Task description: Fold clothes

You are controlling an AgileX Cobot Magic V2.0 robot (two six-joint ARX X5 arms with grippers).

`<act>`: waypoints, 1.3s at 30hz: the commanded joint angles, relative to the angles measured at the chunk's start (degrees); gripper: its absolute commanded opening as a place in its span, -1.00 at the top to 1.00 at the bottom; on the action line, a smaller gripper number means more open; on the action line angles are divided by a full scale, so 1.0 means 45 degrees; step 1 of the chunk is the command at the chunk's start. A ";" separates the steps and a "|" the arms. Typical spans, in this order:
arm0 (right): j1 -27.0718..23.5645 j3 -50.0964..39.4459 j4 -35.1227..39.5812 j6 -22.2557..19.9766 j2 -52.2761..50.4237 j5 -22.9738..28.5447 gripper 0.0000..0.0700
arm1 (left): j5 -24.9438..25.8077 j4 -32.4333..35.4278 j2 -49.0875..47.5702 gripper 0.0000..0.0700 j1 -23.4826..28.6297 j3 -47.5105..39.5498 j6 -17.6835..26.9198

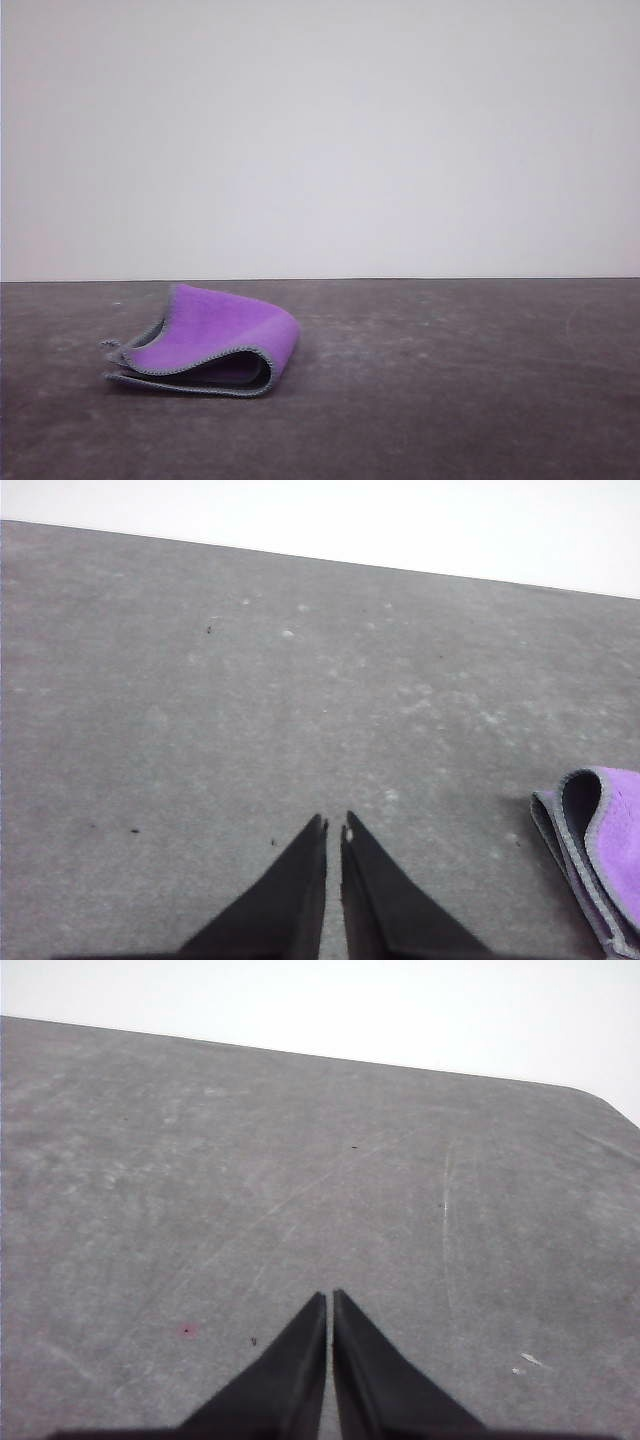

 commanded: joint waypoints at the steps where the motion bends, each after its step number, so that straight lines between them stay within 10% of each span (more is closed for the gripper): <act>1: 0.0029 -0.0053 0.0170 0.0160 0.0005 0.0015 0.98 | 0.0010 -0.0339 -0.0015 0.95 0.0019 -0.0117 -0.0010; 39: 0.0029 -0.0053 0.0170 0.0160 0.0005 0.0015 0.98 | 0.0010 -0.0335 -0.0015 0.95 0.0019 -0.0117 -0.0014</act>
